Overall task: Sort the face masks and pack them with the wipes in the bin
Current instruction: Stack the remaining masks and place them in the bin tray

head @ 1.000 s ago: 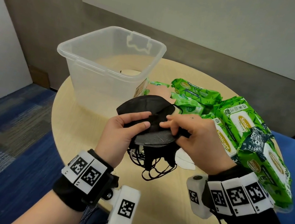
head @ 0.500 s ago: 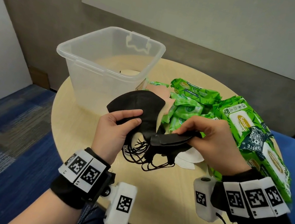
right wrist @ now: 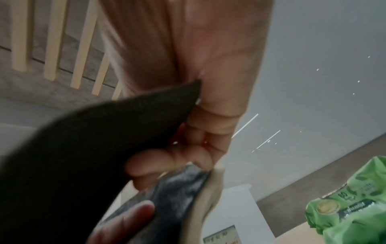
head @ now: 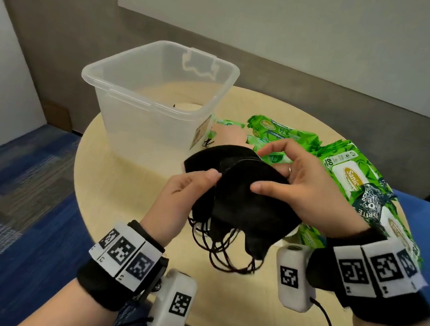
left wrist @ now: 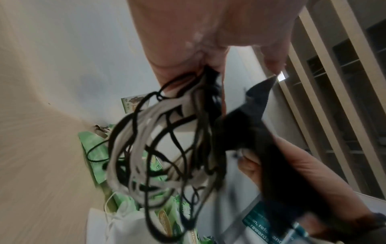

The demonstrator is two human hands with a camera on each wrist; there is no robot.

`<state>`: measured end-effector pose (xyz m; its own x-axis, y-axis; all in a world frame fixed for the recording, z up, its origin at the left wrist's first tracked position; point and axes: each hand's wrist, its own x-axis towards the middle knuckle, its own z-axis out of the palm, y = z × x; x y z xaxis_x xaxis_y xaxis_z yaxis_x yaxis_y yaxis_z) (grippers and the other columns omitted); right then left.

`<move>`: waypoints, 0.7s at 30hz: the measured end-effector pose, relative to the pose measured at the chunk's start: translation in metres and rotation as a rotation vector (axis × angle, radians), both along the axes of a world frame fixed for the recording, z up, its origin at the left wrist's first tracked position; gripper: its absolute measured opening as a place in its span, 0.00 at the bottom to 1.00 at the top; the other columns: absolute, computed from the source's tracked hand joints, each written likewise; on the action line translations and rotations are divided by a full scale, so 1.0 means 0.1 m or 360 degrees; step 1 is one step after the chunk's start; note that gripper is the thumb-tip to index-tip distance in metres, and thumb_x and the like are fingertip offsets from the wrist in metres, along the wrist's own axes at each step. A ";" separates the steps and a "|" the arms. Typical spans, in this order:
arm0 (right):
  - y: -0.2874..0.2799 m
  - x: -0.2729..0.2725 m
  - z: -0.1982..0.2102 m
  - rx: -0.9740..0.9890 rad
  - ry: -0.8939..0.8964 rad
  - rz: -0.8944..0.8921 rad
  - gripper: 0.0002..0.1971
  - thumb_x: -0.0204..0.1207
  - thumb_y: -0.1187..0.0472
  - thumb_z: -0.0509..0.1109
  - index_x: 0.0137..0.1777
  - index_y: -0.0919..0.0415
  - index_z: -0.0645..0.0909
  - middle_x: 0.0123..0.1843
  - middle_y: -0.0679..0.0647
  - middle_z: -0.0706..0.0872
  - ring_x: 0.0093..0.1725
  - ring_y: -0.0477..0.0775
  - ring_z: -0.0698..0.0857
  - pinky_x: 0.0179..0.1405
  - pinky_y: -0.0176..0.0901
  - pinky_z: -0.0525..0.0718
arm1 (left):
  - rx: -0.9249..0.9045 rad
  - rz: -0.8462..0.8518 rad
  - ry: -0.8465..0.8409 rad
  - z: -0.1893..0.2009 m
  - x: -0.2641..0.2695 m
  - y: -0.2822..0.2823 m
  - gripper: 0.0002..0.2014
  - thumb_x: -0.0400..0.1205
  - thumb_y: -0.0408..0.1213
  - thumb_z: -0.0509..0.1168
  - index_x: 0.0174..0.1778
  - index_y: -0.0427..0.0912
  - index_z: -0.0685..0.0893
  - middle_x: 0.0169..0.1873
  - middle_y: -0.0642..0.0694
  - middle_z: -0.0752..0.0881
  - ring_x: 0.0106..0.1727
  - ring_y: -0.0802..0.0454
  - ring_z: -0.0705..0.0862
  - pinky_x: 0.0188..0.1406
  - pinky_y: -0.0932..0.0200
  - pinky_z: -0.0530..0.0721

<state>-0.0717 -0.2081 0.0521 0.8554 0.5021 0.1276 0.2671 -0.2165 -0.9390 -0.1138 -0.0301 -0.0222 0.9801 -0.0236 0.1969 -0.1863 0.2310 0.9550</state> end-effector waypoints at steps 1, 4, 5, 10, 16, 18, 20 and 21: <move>0.02 0.01 -0.03 0.0023 -0.0001 -0.0035 0.21 0.67 0.75 0.74 0.52 0.54 0.72 0.41 0.77 0.85 0.35 0.68 0.85 0.35 0.60 0.85 | 0.0005 -0.0014 -0.0005 0.00 -0.01 -0.02 0.18 0.71 0.56 0.62 0.41 0.48 0.91 0.42 0.44 0.90 0.48 0.50 0.88 0.50 0.56 0.84; 0.05 0.05 -0.12 0.0010 -0.0045 -0.0057 0.22 0.66 0.69 0.76 0.54 0.51 0.72 0.43 0.81 0.82 0.40 0.81 0.83 0.40 0.77 0.81 | 0.0068 0.0058 -0.0018 0.00 0.00 -0.04 0.26 0.69 0.54 0.66 0.40 0.29 0.86 0.37 0.30 0.84 0.41 0.44 0.84 0.39 0.55 0.83; 0.05 0.05 -0.13 -0.0003 -0.0064 -0.0041 0.22 0.65 0.67 0.75 0.55 0.51 0.72 0.44 0.80 0.82 0.42 0.82 0.83 0.41 0.78 0.81 | 0.0098 0.0097 -0.0011 0.00 0.02 -0.04 0.27 0.71 0.51 0.69 0.39 0.23 0.82 0.35 0.31 0.82 0.38 0.44 0.82 0.37 0.54 0.82; 0.02 -0.07 -0.05 0.0066 -0.0102 0.0213 0.15 0.76 0.71 0.62 0.56 0.54 0.80 0.33 0.50 0.79 0.37 0.51 0.76 0.39 0.39 0.79 | 0.0143 0.0238 0.0084 0.00 0.04 -0.01 0.15 0.80 0.33 0.66 0.31 0.26 0.77 0.26 0.42 0.76 0.29 0.54 0.76 0.29 0.63 0.76; -0.11 -0.05 -0.04 0.0001 -0.0138 0.0245 0.26 0.69 0.79 0.54 0.46 0.54 0.89 0.45 0.54 0.89 0.50 0.50 0.85 0.52 0.37 0.82 | 0.0097 0.0210 0.0098 0.02 0.03 0.00 0.17 0.78 0.34 0.66 0.40 0.17 0.78 0.34 0.35 0.83 0.36 0.48 0.82 0.38 0.56 0.82; -0.12 -0.04 -0.05 -0.0043 -0.0199 0.0273 0.24 0.70 0.81 0.60 0.48 0.54 0.88 0.46 0.51 0.90 0.52 0.50 0.87 0.53 0.37 0.84 | 0.0085 0.0204 0.0111 0.04 0.03 0.00 0.18 0.77 0.34 0.67 0.41 0.16 0.78 0.34 0.34 0.83 0.36 0.47 0.83 0.39 0.55 0.83; -0.11 -0.03 -0.05 -0.0097 -0.0286 0.0250 0.18 0.67 0.74 0.68 0.47 0.52 0.88 0.46 0.51 0.89 0.51 0.52 0.86 0.53 0.41 0.84 | 0.0085 0.0220 0.0119 0.05 0.03 -0.01 0.14 0.77 0.33 0.67 0.36 0.22 0.79 0.27 0.40 0.81 0.30 0.54 0.82 0.31 0.63 0.82; -0.09 -0.03 -0.04 -0.0142 -0.0359 0.0219 0.15 0.66 0.70 0.70 0.45 0.51 0.89 0.46 0.49 0.87 0.50 0.51 0.85 0.52 0.40 0.83 | 0.0103 0.0220 0.0126 0.06 0.02 -0.02 0.13 0.77 0.33 0.68 0.33 0.24 0.78 0.25 0.42 0.79 0.27 0.55 0.79 0.27 0.65 0.80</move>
<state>-0.0744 -0.2174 0.0479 0.7335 0.6293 0.2568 0.4996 -0.2430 -0.8315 -0.1120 -0.0321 -0.0163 0.9873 0.1026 0.1216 -0.1359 0.1460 0.9799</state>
